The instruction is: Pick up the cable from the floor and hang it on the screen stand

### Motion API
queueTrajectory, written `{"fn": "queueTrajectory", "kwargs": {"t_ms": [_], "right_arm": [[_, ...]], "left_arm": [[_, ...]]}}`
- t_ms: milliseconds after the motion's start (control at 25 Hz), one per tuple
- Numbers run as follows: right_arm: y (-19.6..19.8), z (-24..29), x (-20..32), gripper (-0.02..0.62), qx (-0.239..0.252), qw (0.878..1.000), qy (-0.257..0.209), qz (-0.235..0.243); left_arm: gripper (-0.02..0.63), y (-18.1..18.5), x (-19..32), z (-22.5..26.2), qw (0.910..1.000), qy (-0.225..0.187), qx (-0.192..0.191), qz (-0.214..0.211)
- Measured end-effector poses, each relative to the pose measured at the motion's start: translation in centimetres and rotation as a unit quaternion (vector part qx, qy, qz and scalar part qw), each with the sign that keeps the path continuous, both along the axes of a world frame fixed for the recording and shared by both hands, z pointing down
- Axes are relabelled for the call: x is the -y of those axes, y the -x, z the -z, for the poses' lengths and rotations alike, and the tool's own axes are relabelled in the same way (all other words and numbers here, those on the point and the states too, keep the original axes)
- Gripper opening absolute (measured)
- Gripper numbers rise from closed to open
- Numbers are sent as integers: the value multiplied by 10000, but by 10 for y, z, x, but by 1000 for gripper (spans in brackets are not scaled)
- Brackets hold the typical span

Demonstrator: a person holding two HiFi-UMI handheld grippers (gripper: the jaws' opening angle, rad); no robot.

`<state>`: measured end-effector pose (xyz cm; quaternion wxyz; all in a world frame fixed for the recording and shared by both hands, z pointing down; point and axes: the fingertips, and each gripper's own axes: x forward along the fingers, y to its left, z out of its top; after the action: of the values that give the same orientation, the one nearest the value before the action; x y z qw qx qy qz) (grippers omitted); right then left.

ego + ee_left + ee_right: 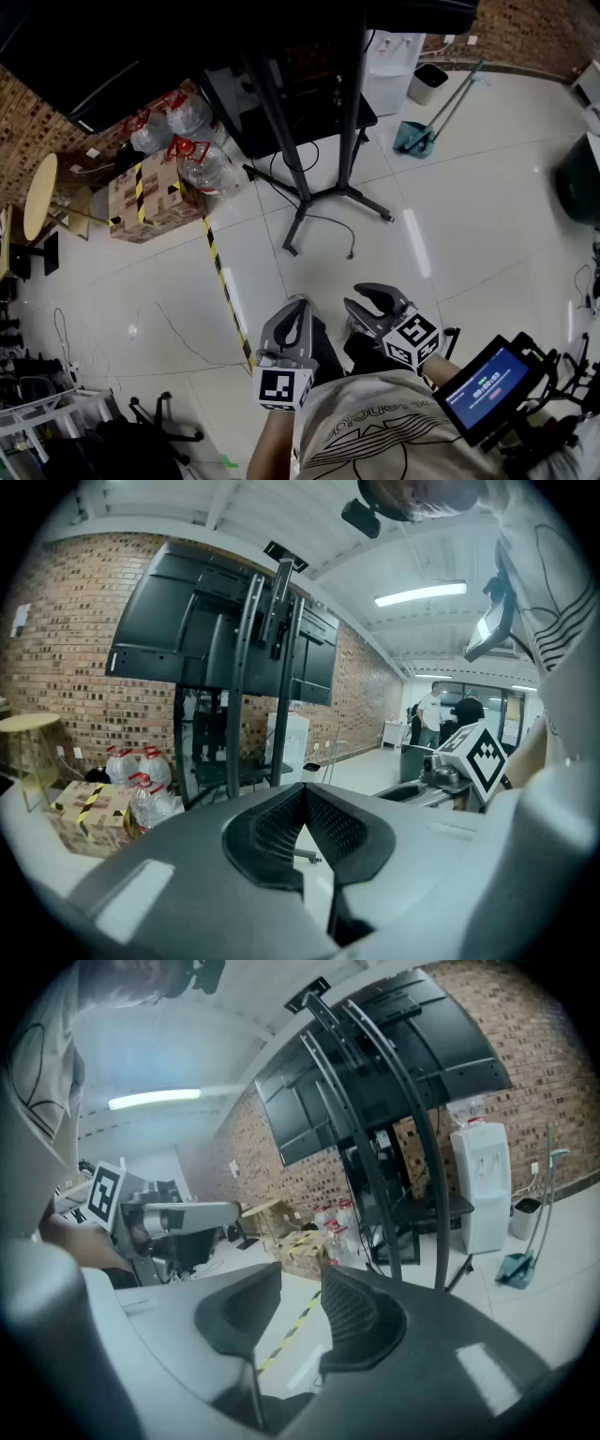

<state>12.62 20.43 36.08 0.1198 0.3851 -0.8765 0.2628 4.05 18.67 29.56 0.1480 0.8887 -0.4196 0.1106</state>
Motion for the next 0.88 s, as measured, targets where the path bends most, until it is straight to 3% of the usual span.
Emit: {"fn": "queueTrajectory", "kwargs": {"t_ms": [240,360,480,640,760,880], "right_arm": [[27,-94,61,123,-323,9956,857,-217],[28,-152,83,141,-511,9863,1506,-433],[8,-226,101,144,-841,9679,2281,-645],[-42,-349,102,153,-1217,9295,3328,-1023],[-76,-430,99,153,-1632,9087,3712,-989],[-91,-507,92,153,-1515,9006,3910,-1140]], "left_arm": [[18,46,50,-91,9986,495,159,-106],[18,64,71,-136,9960,821,175,-313],[18,80,97,-169,9932,1022,269,-495],[18,92,130,-208,9906,1219,306,-548],[18,90,160,-227,9905,606,772,-963],[18,77,179,-276,9882,555,983,-1030]]}}
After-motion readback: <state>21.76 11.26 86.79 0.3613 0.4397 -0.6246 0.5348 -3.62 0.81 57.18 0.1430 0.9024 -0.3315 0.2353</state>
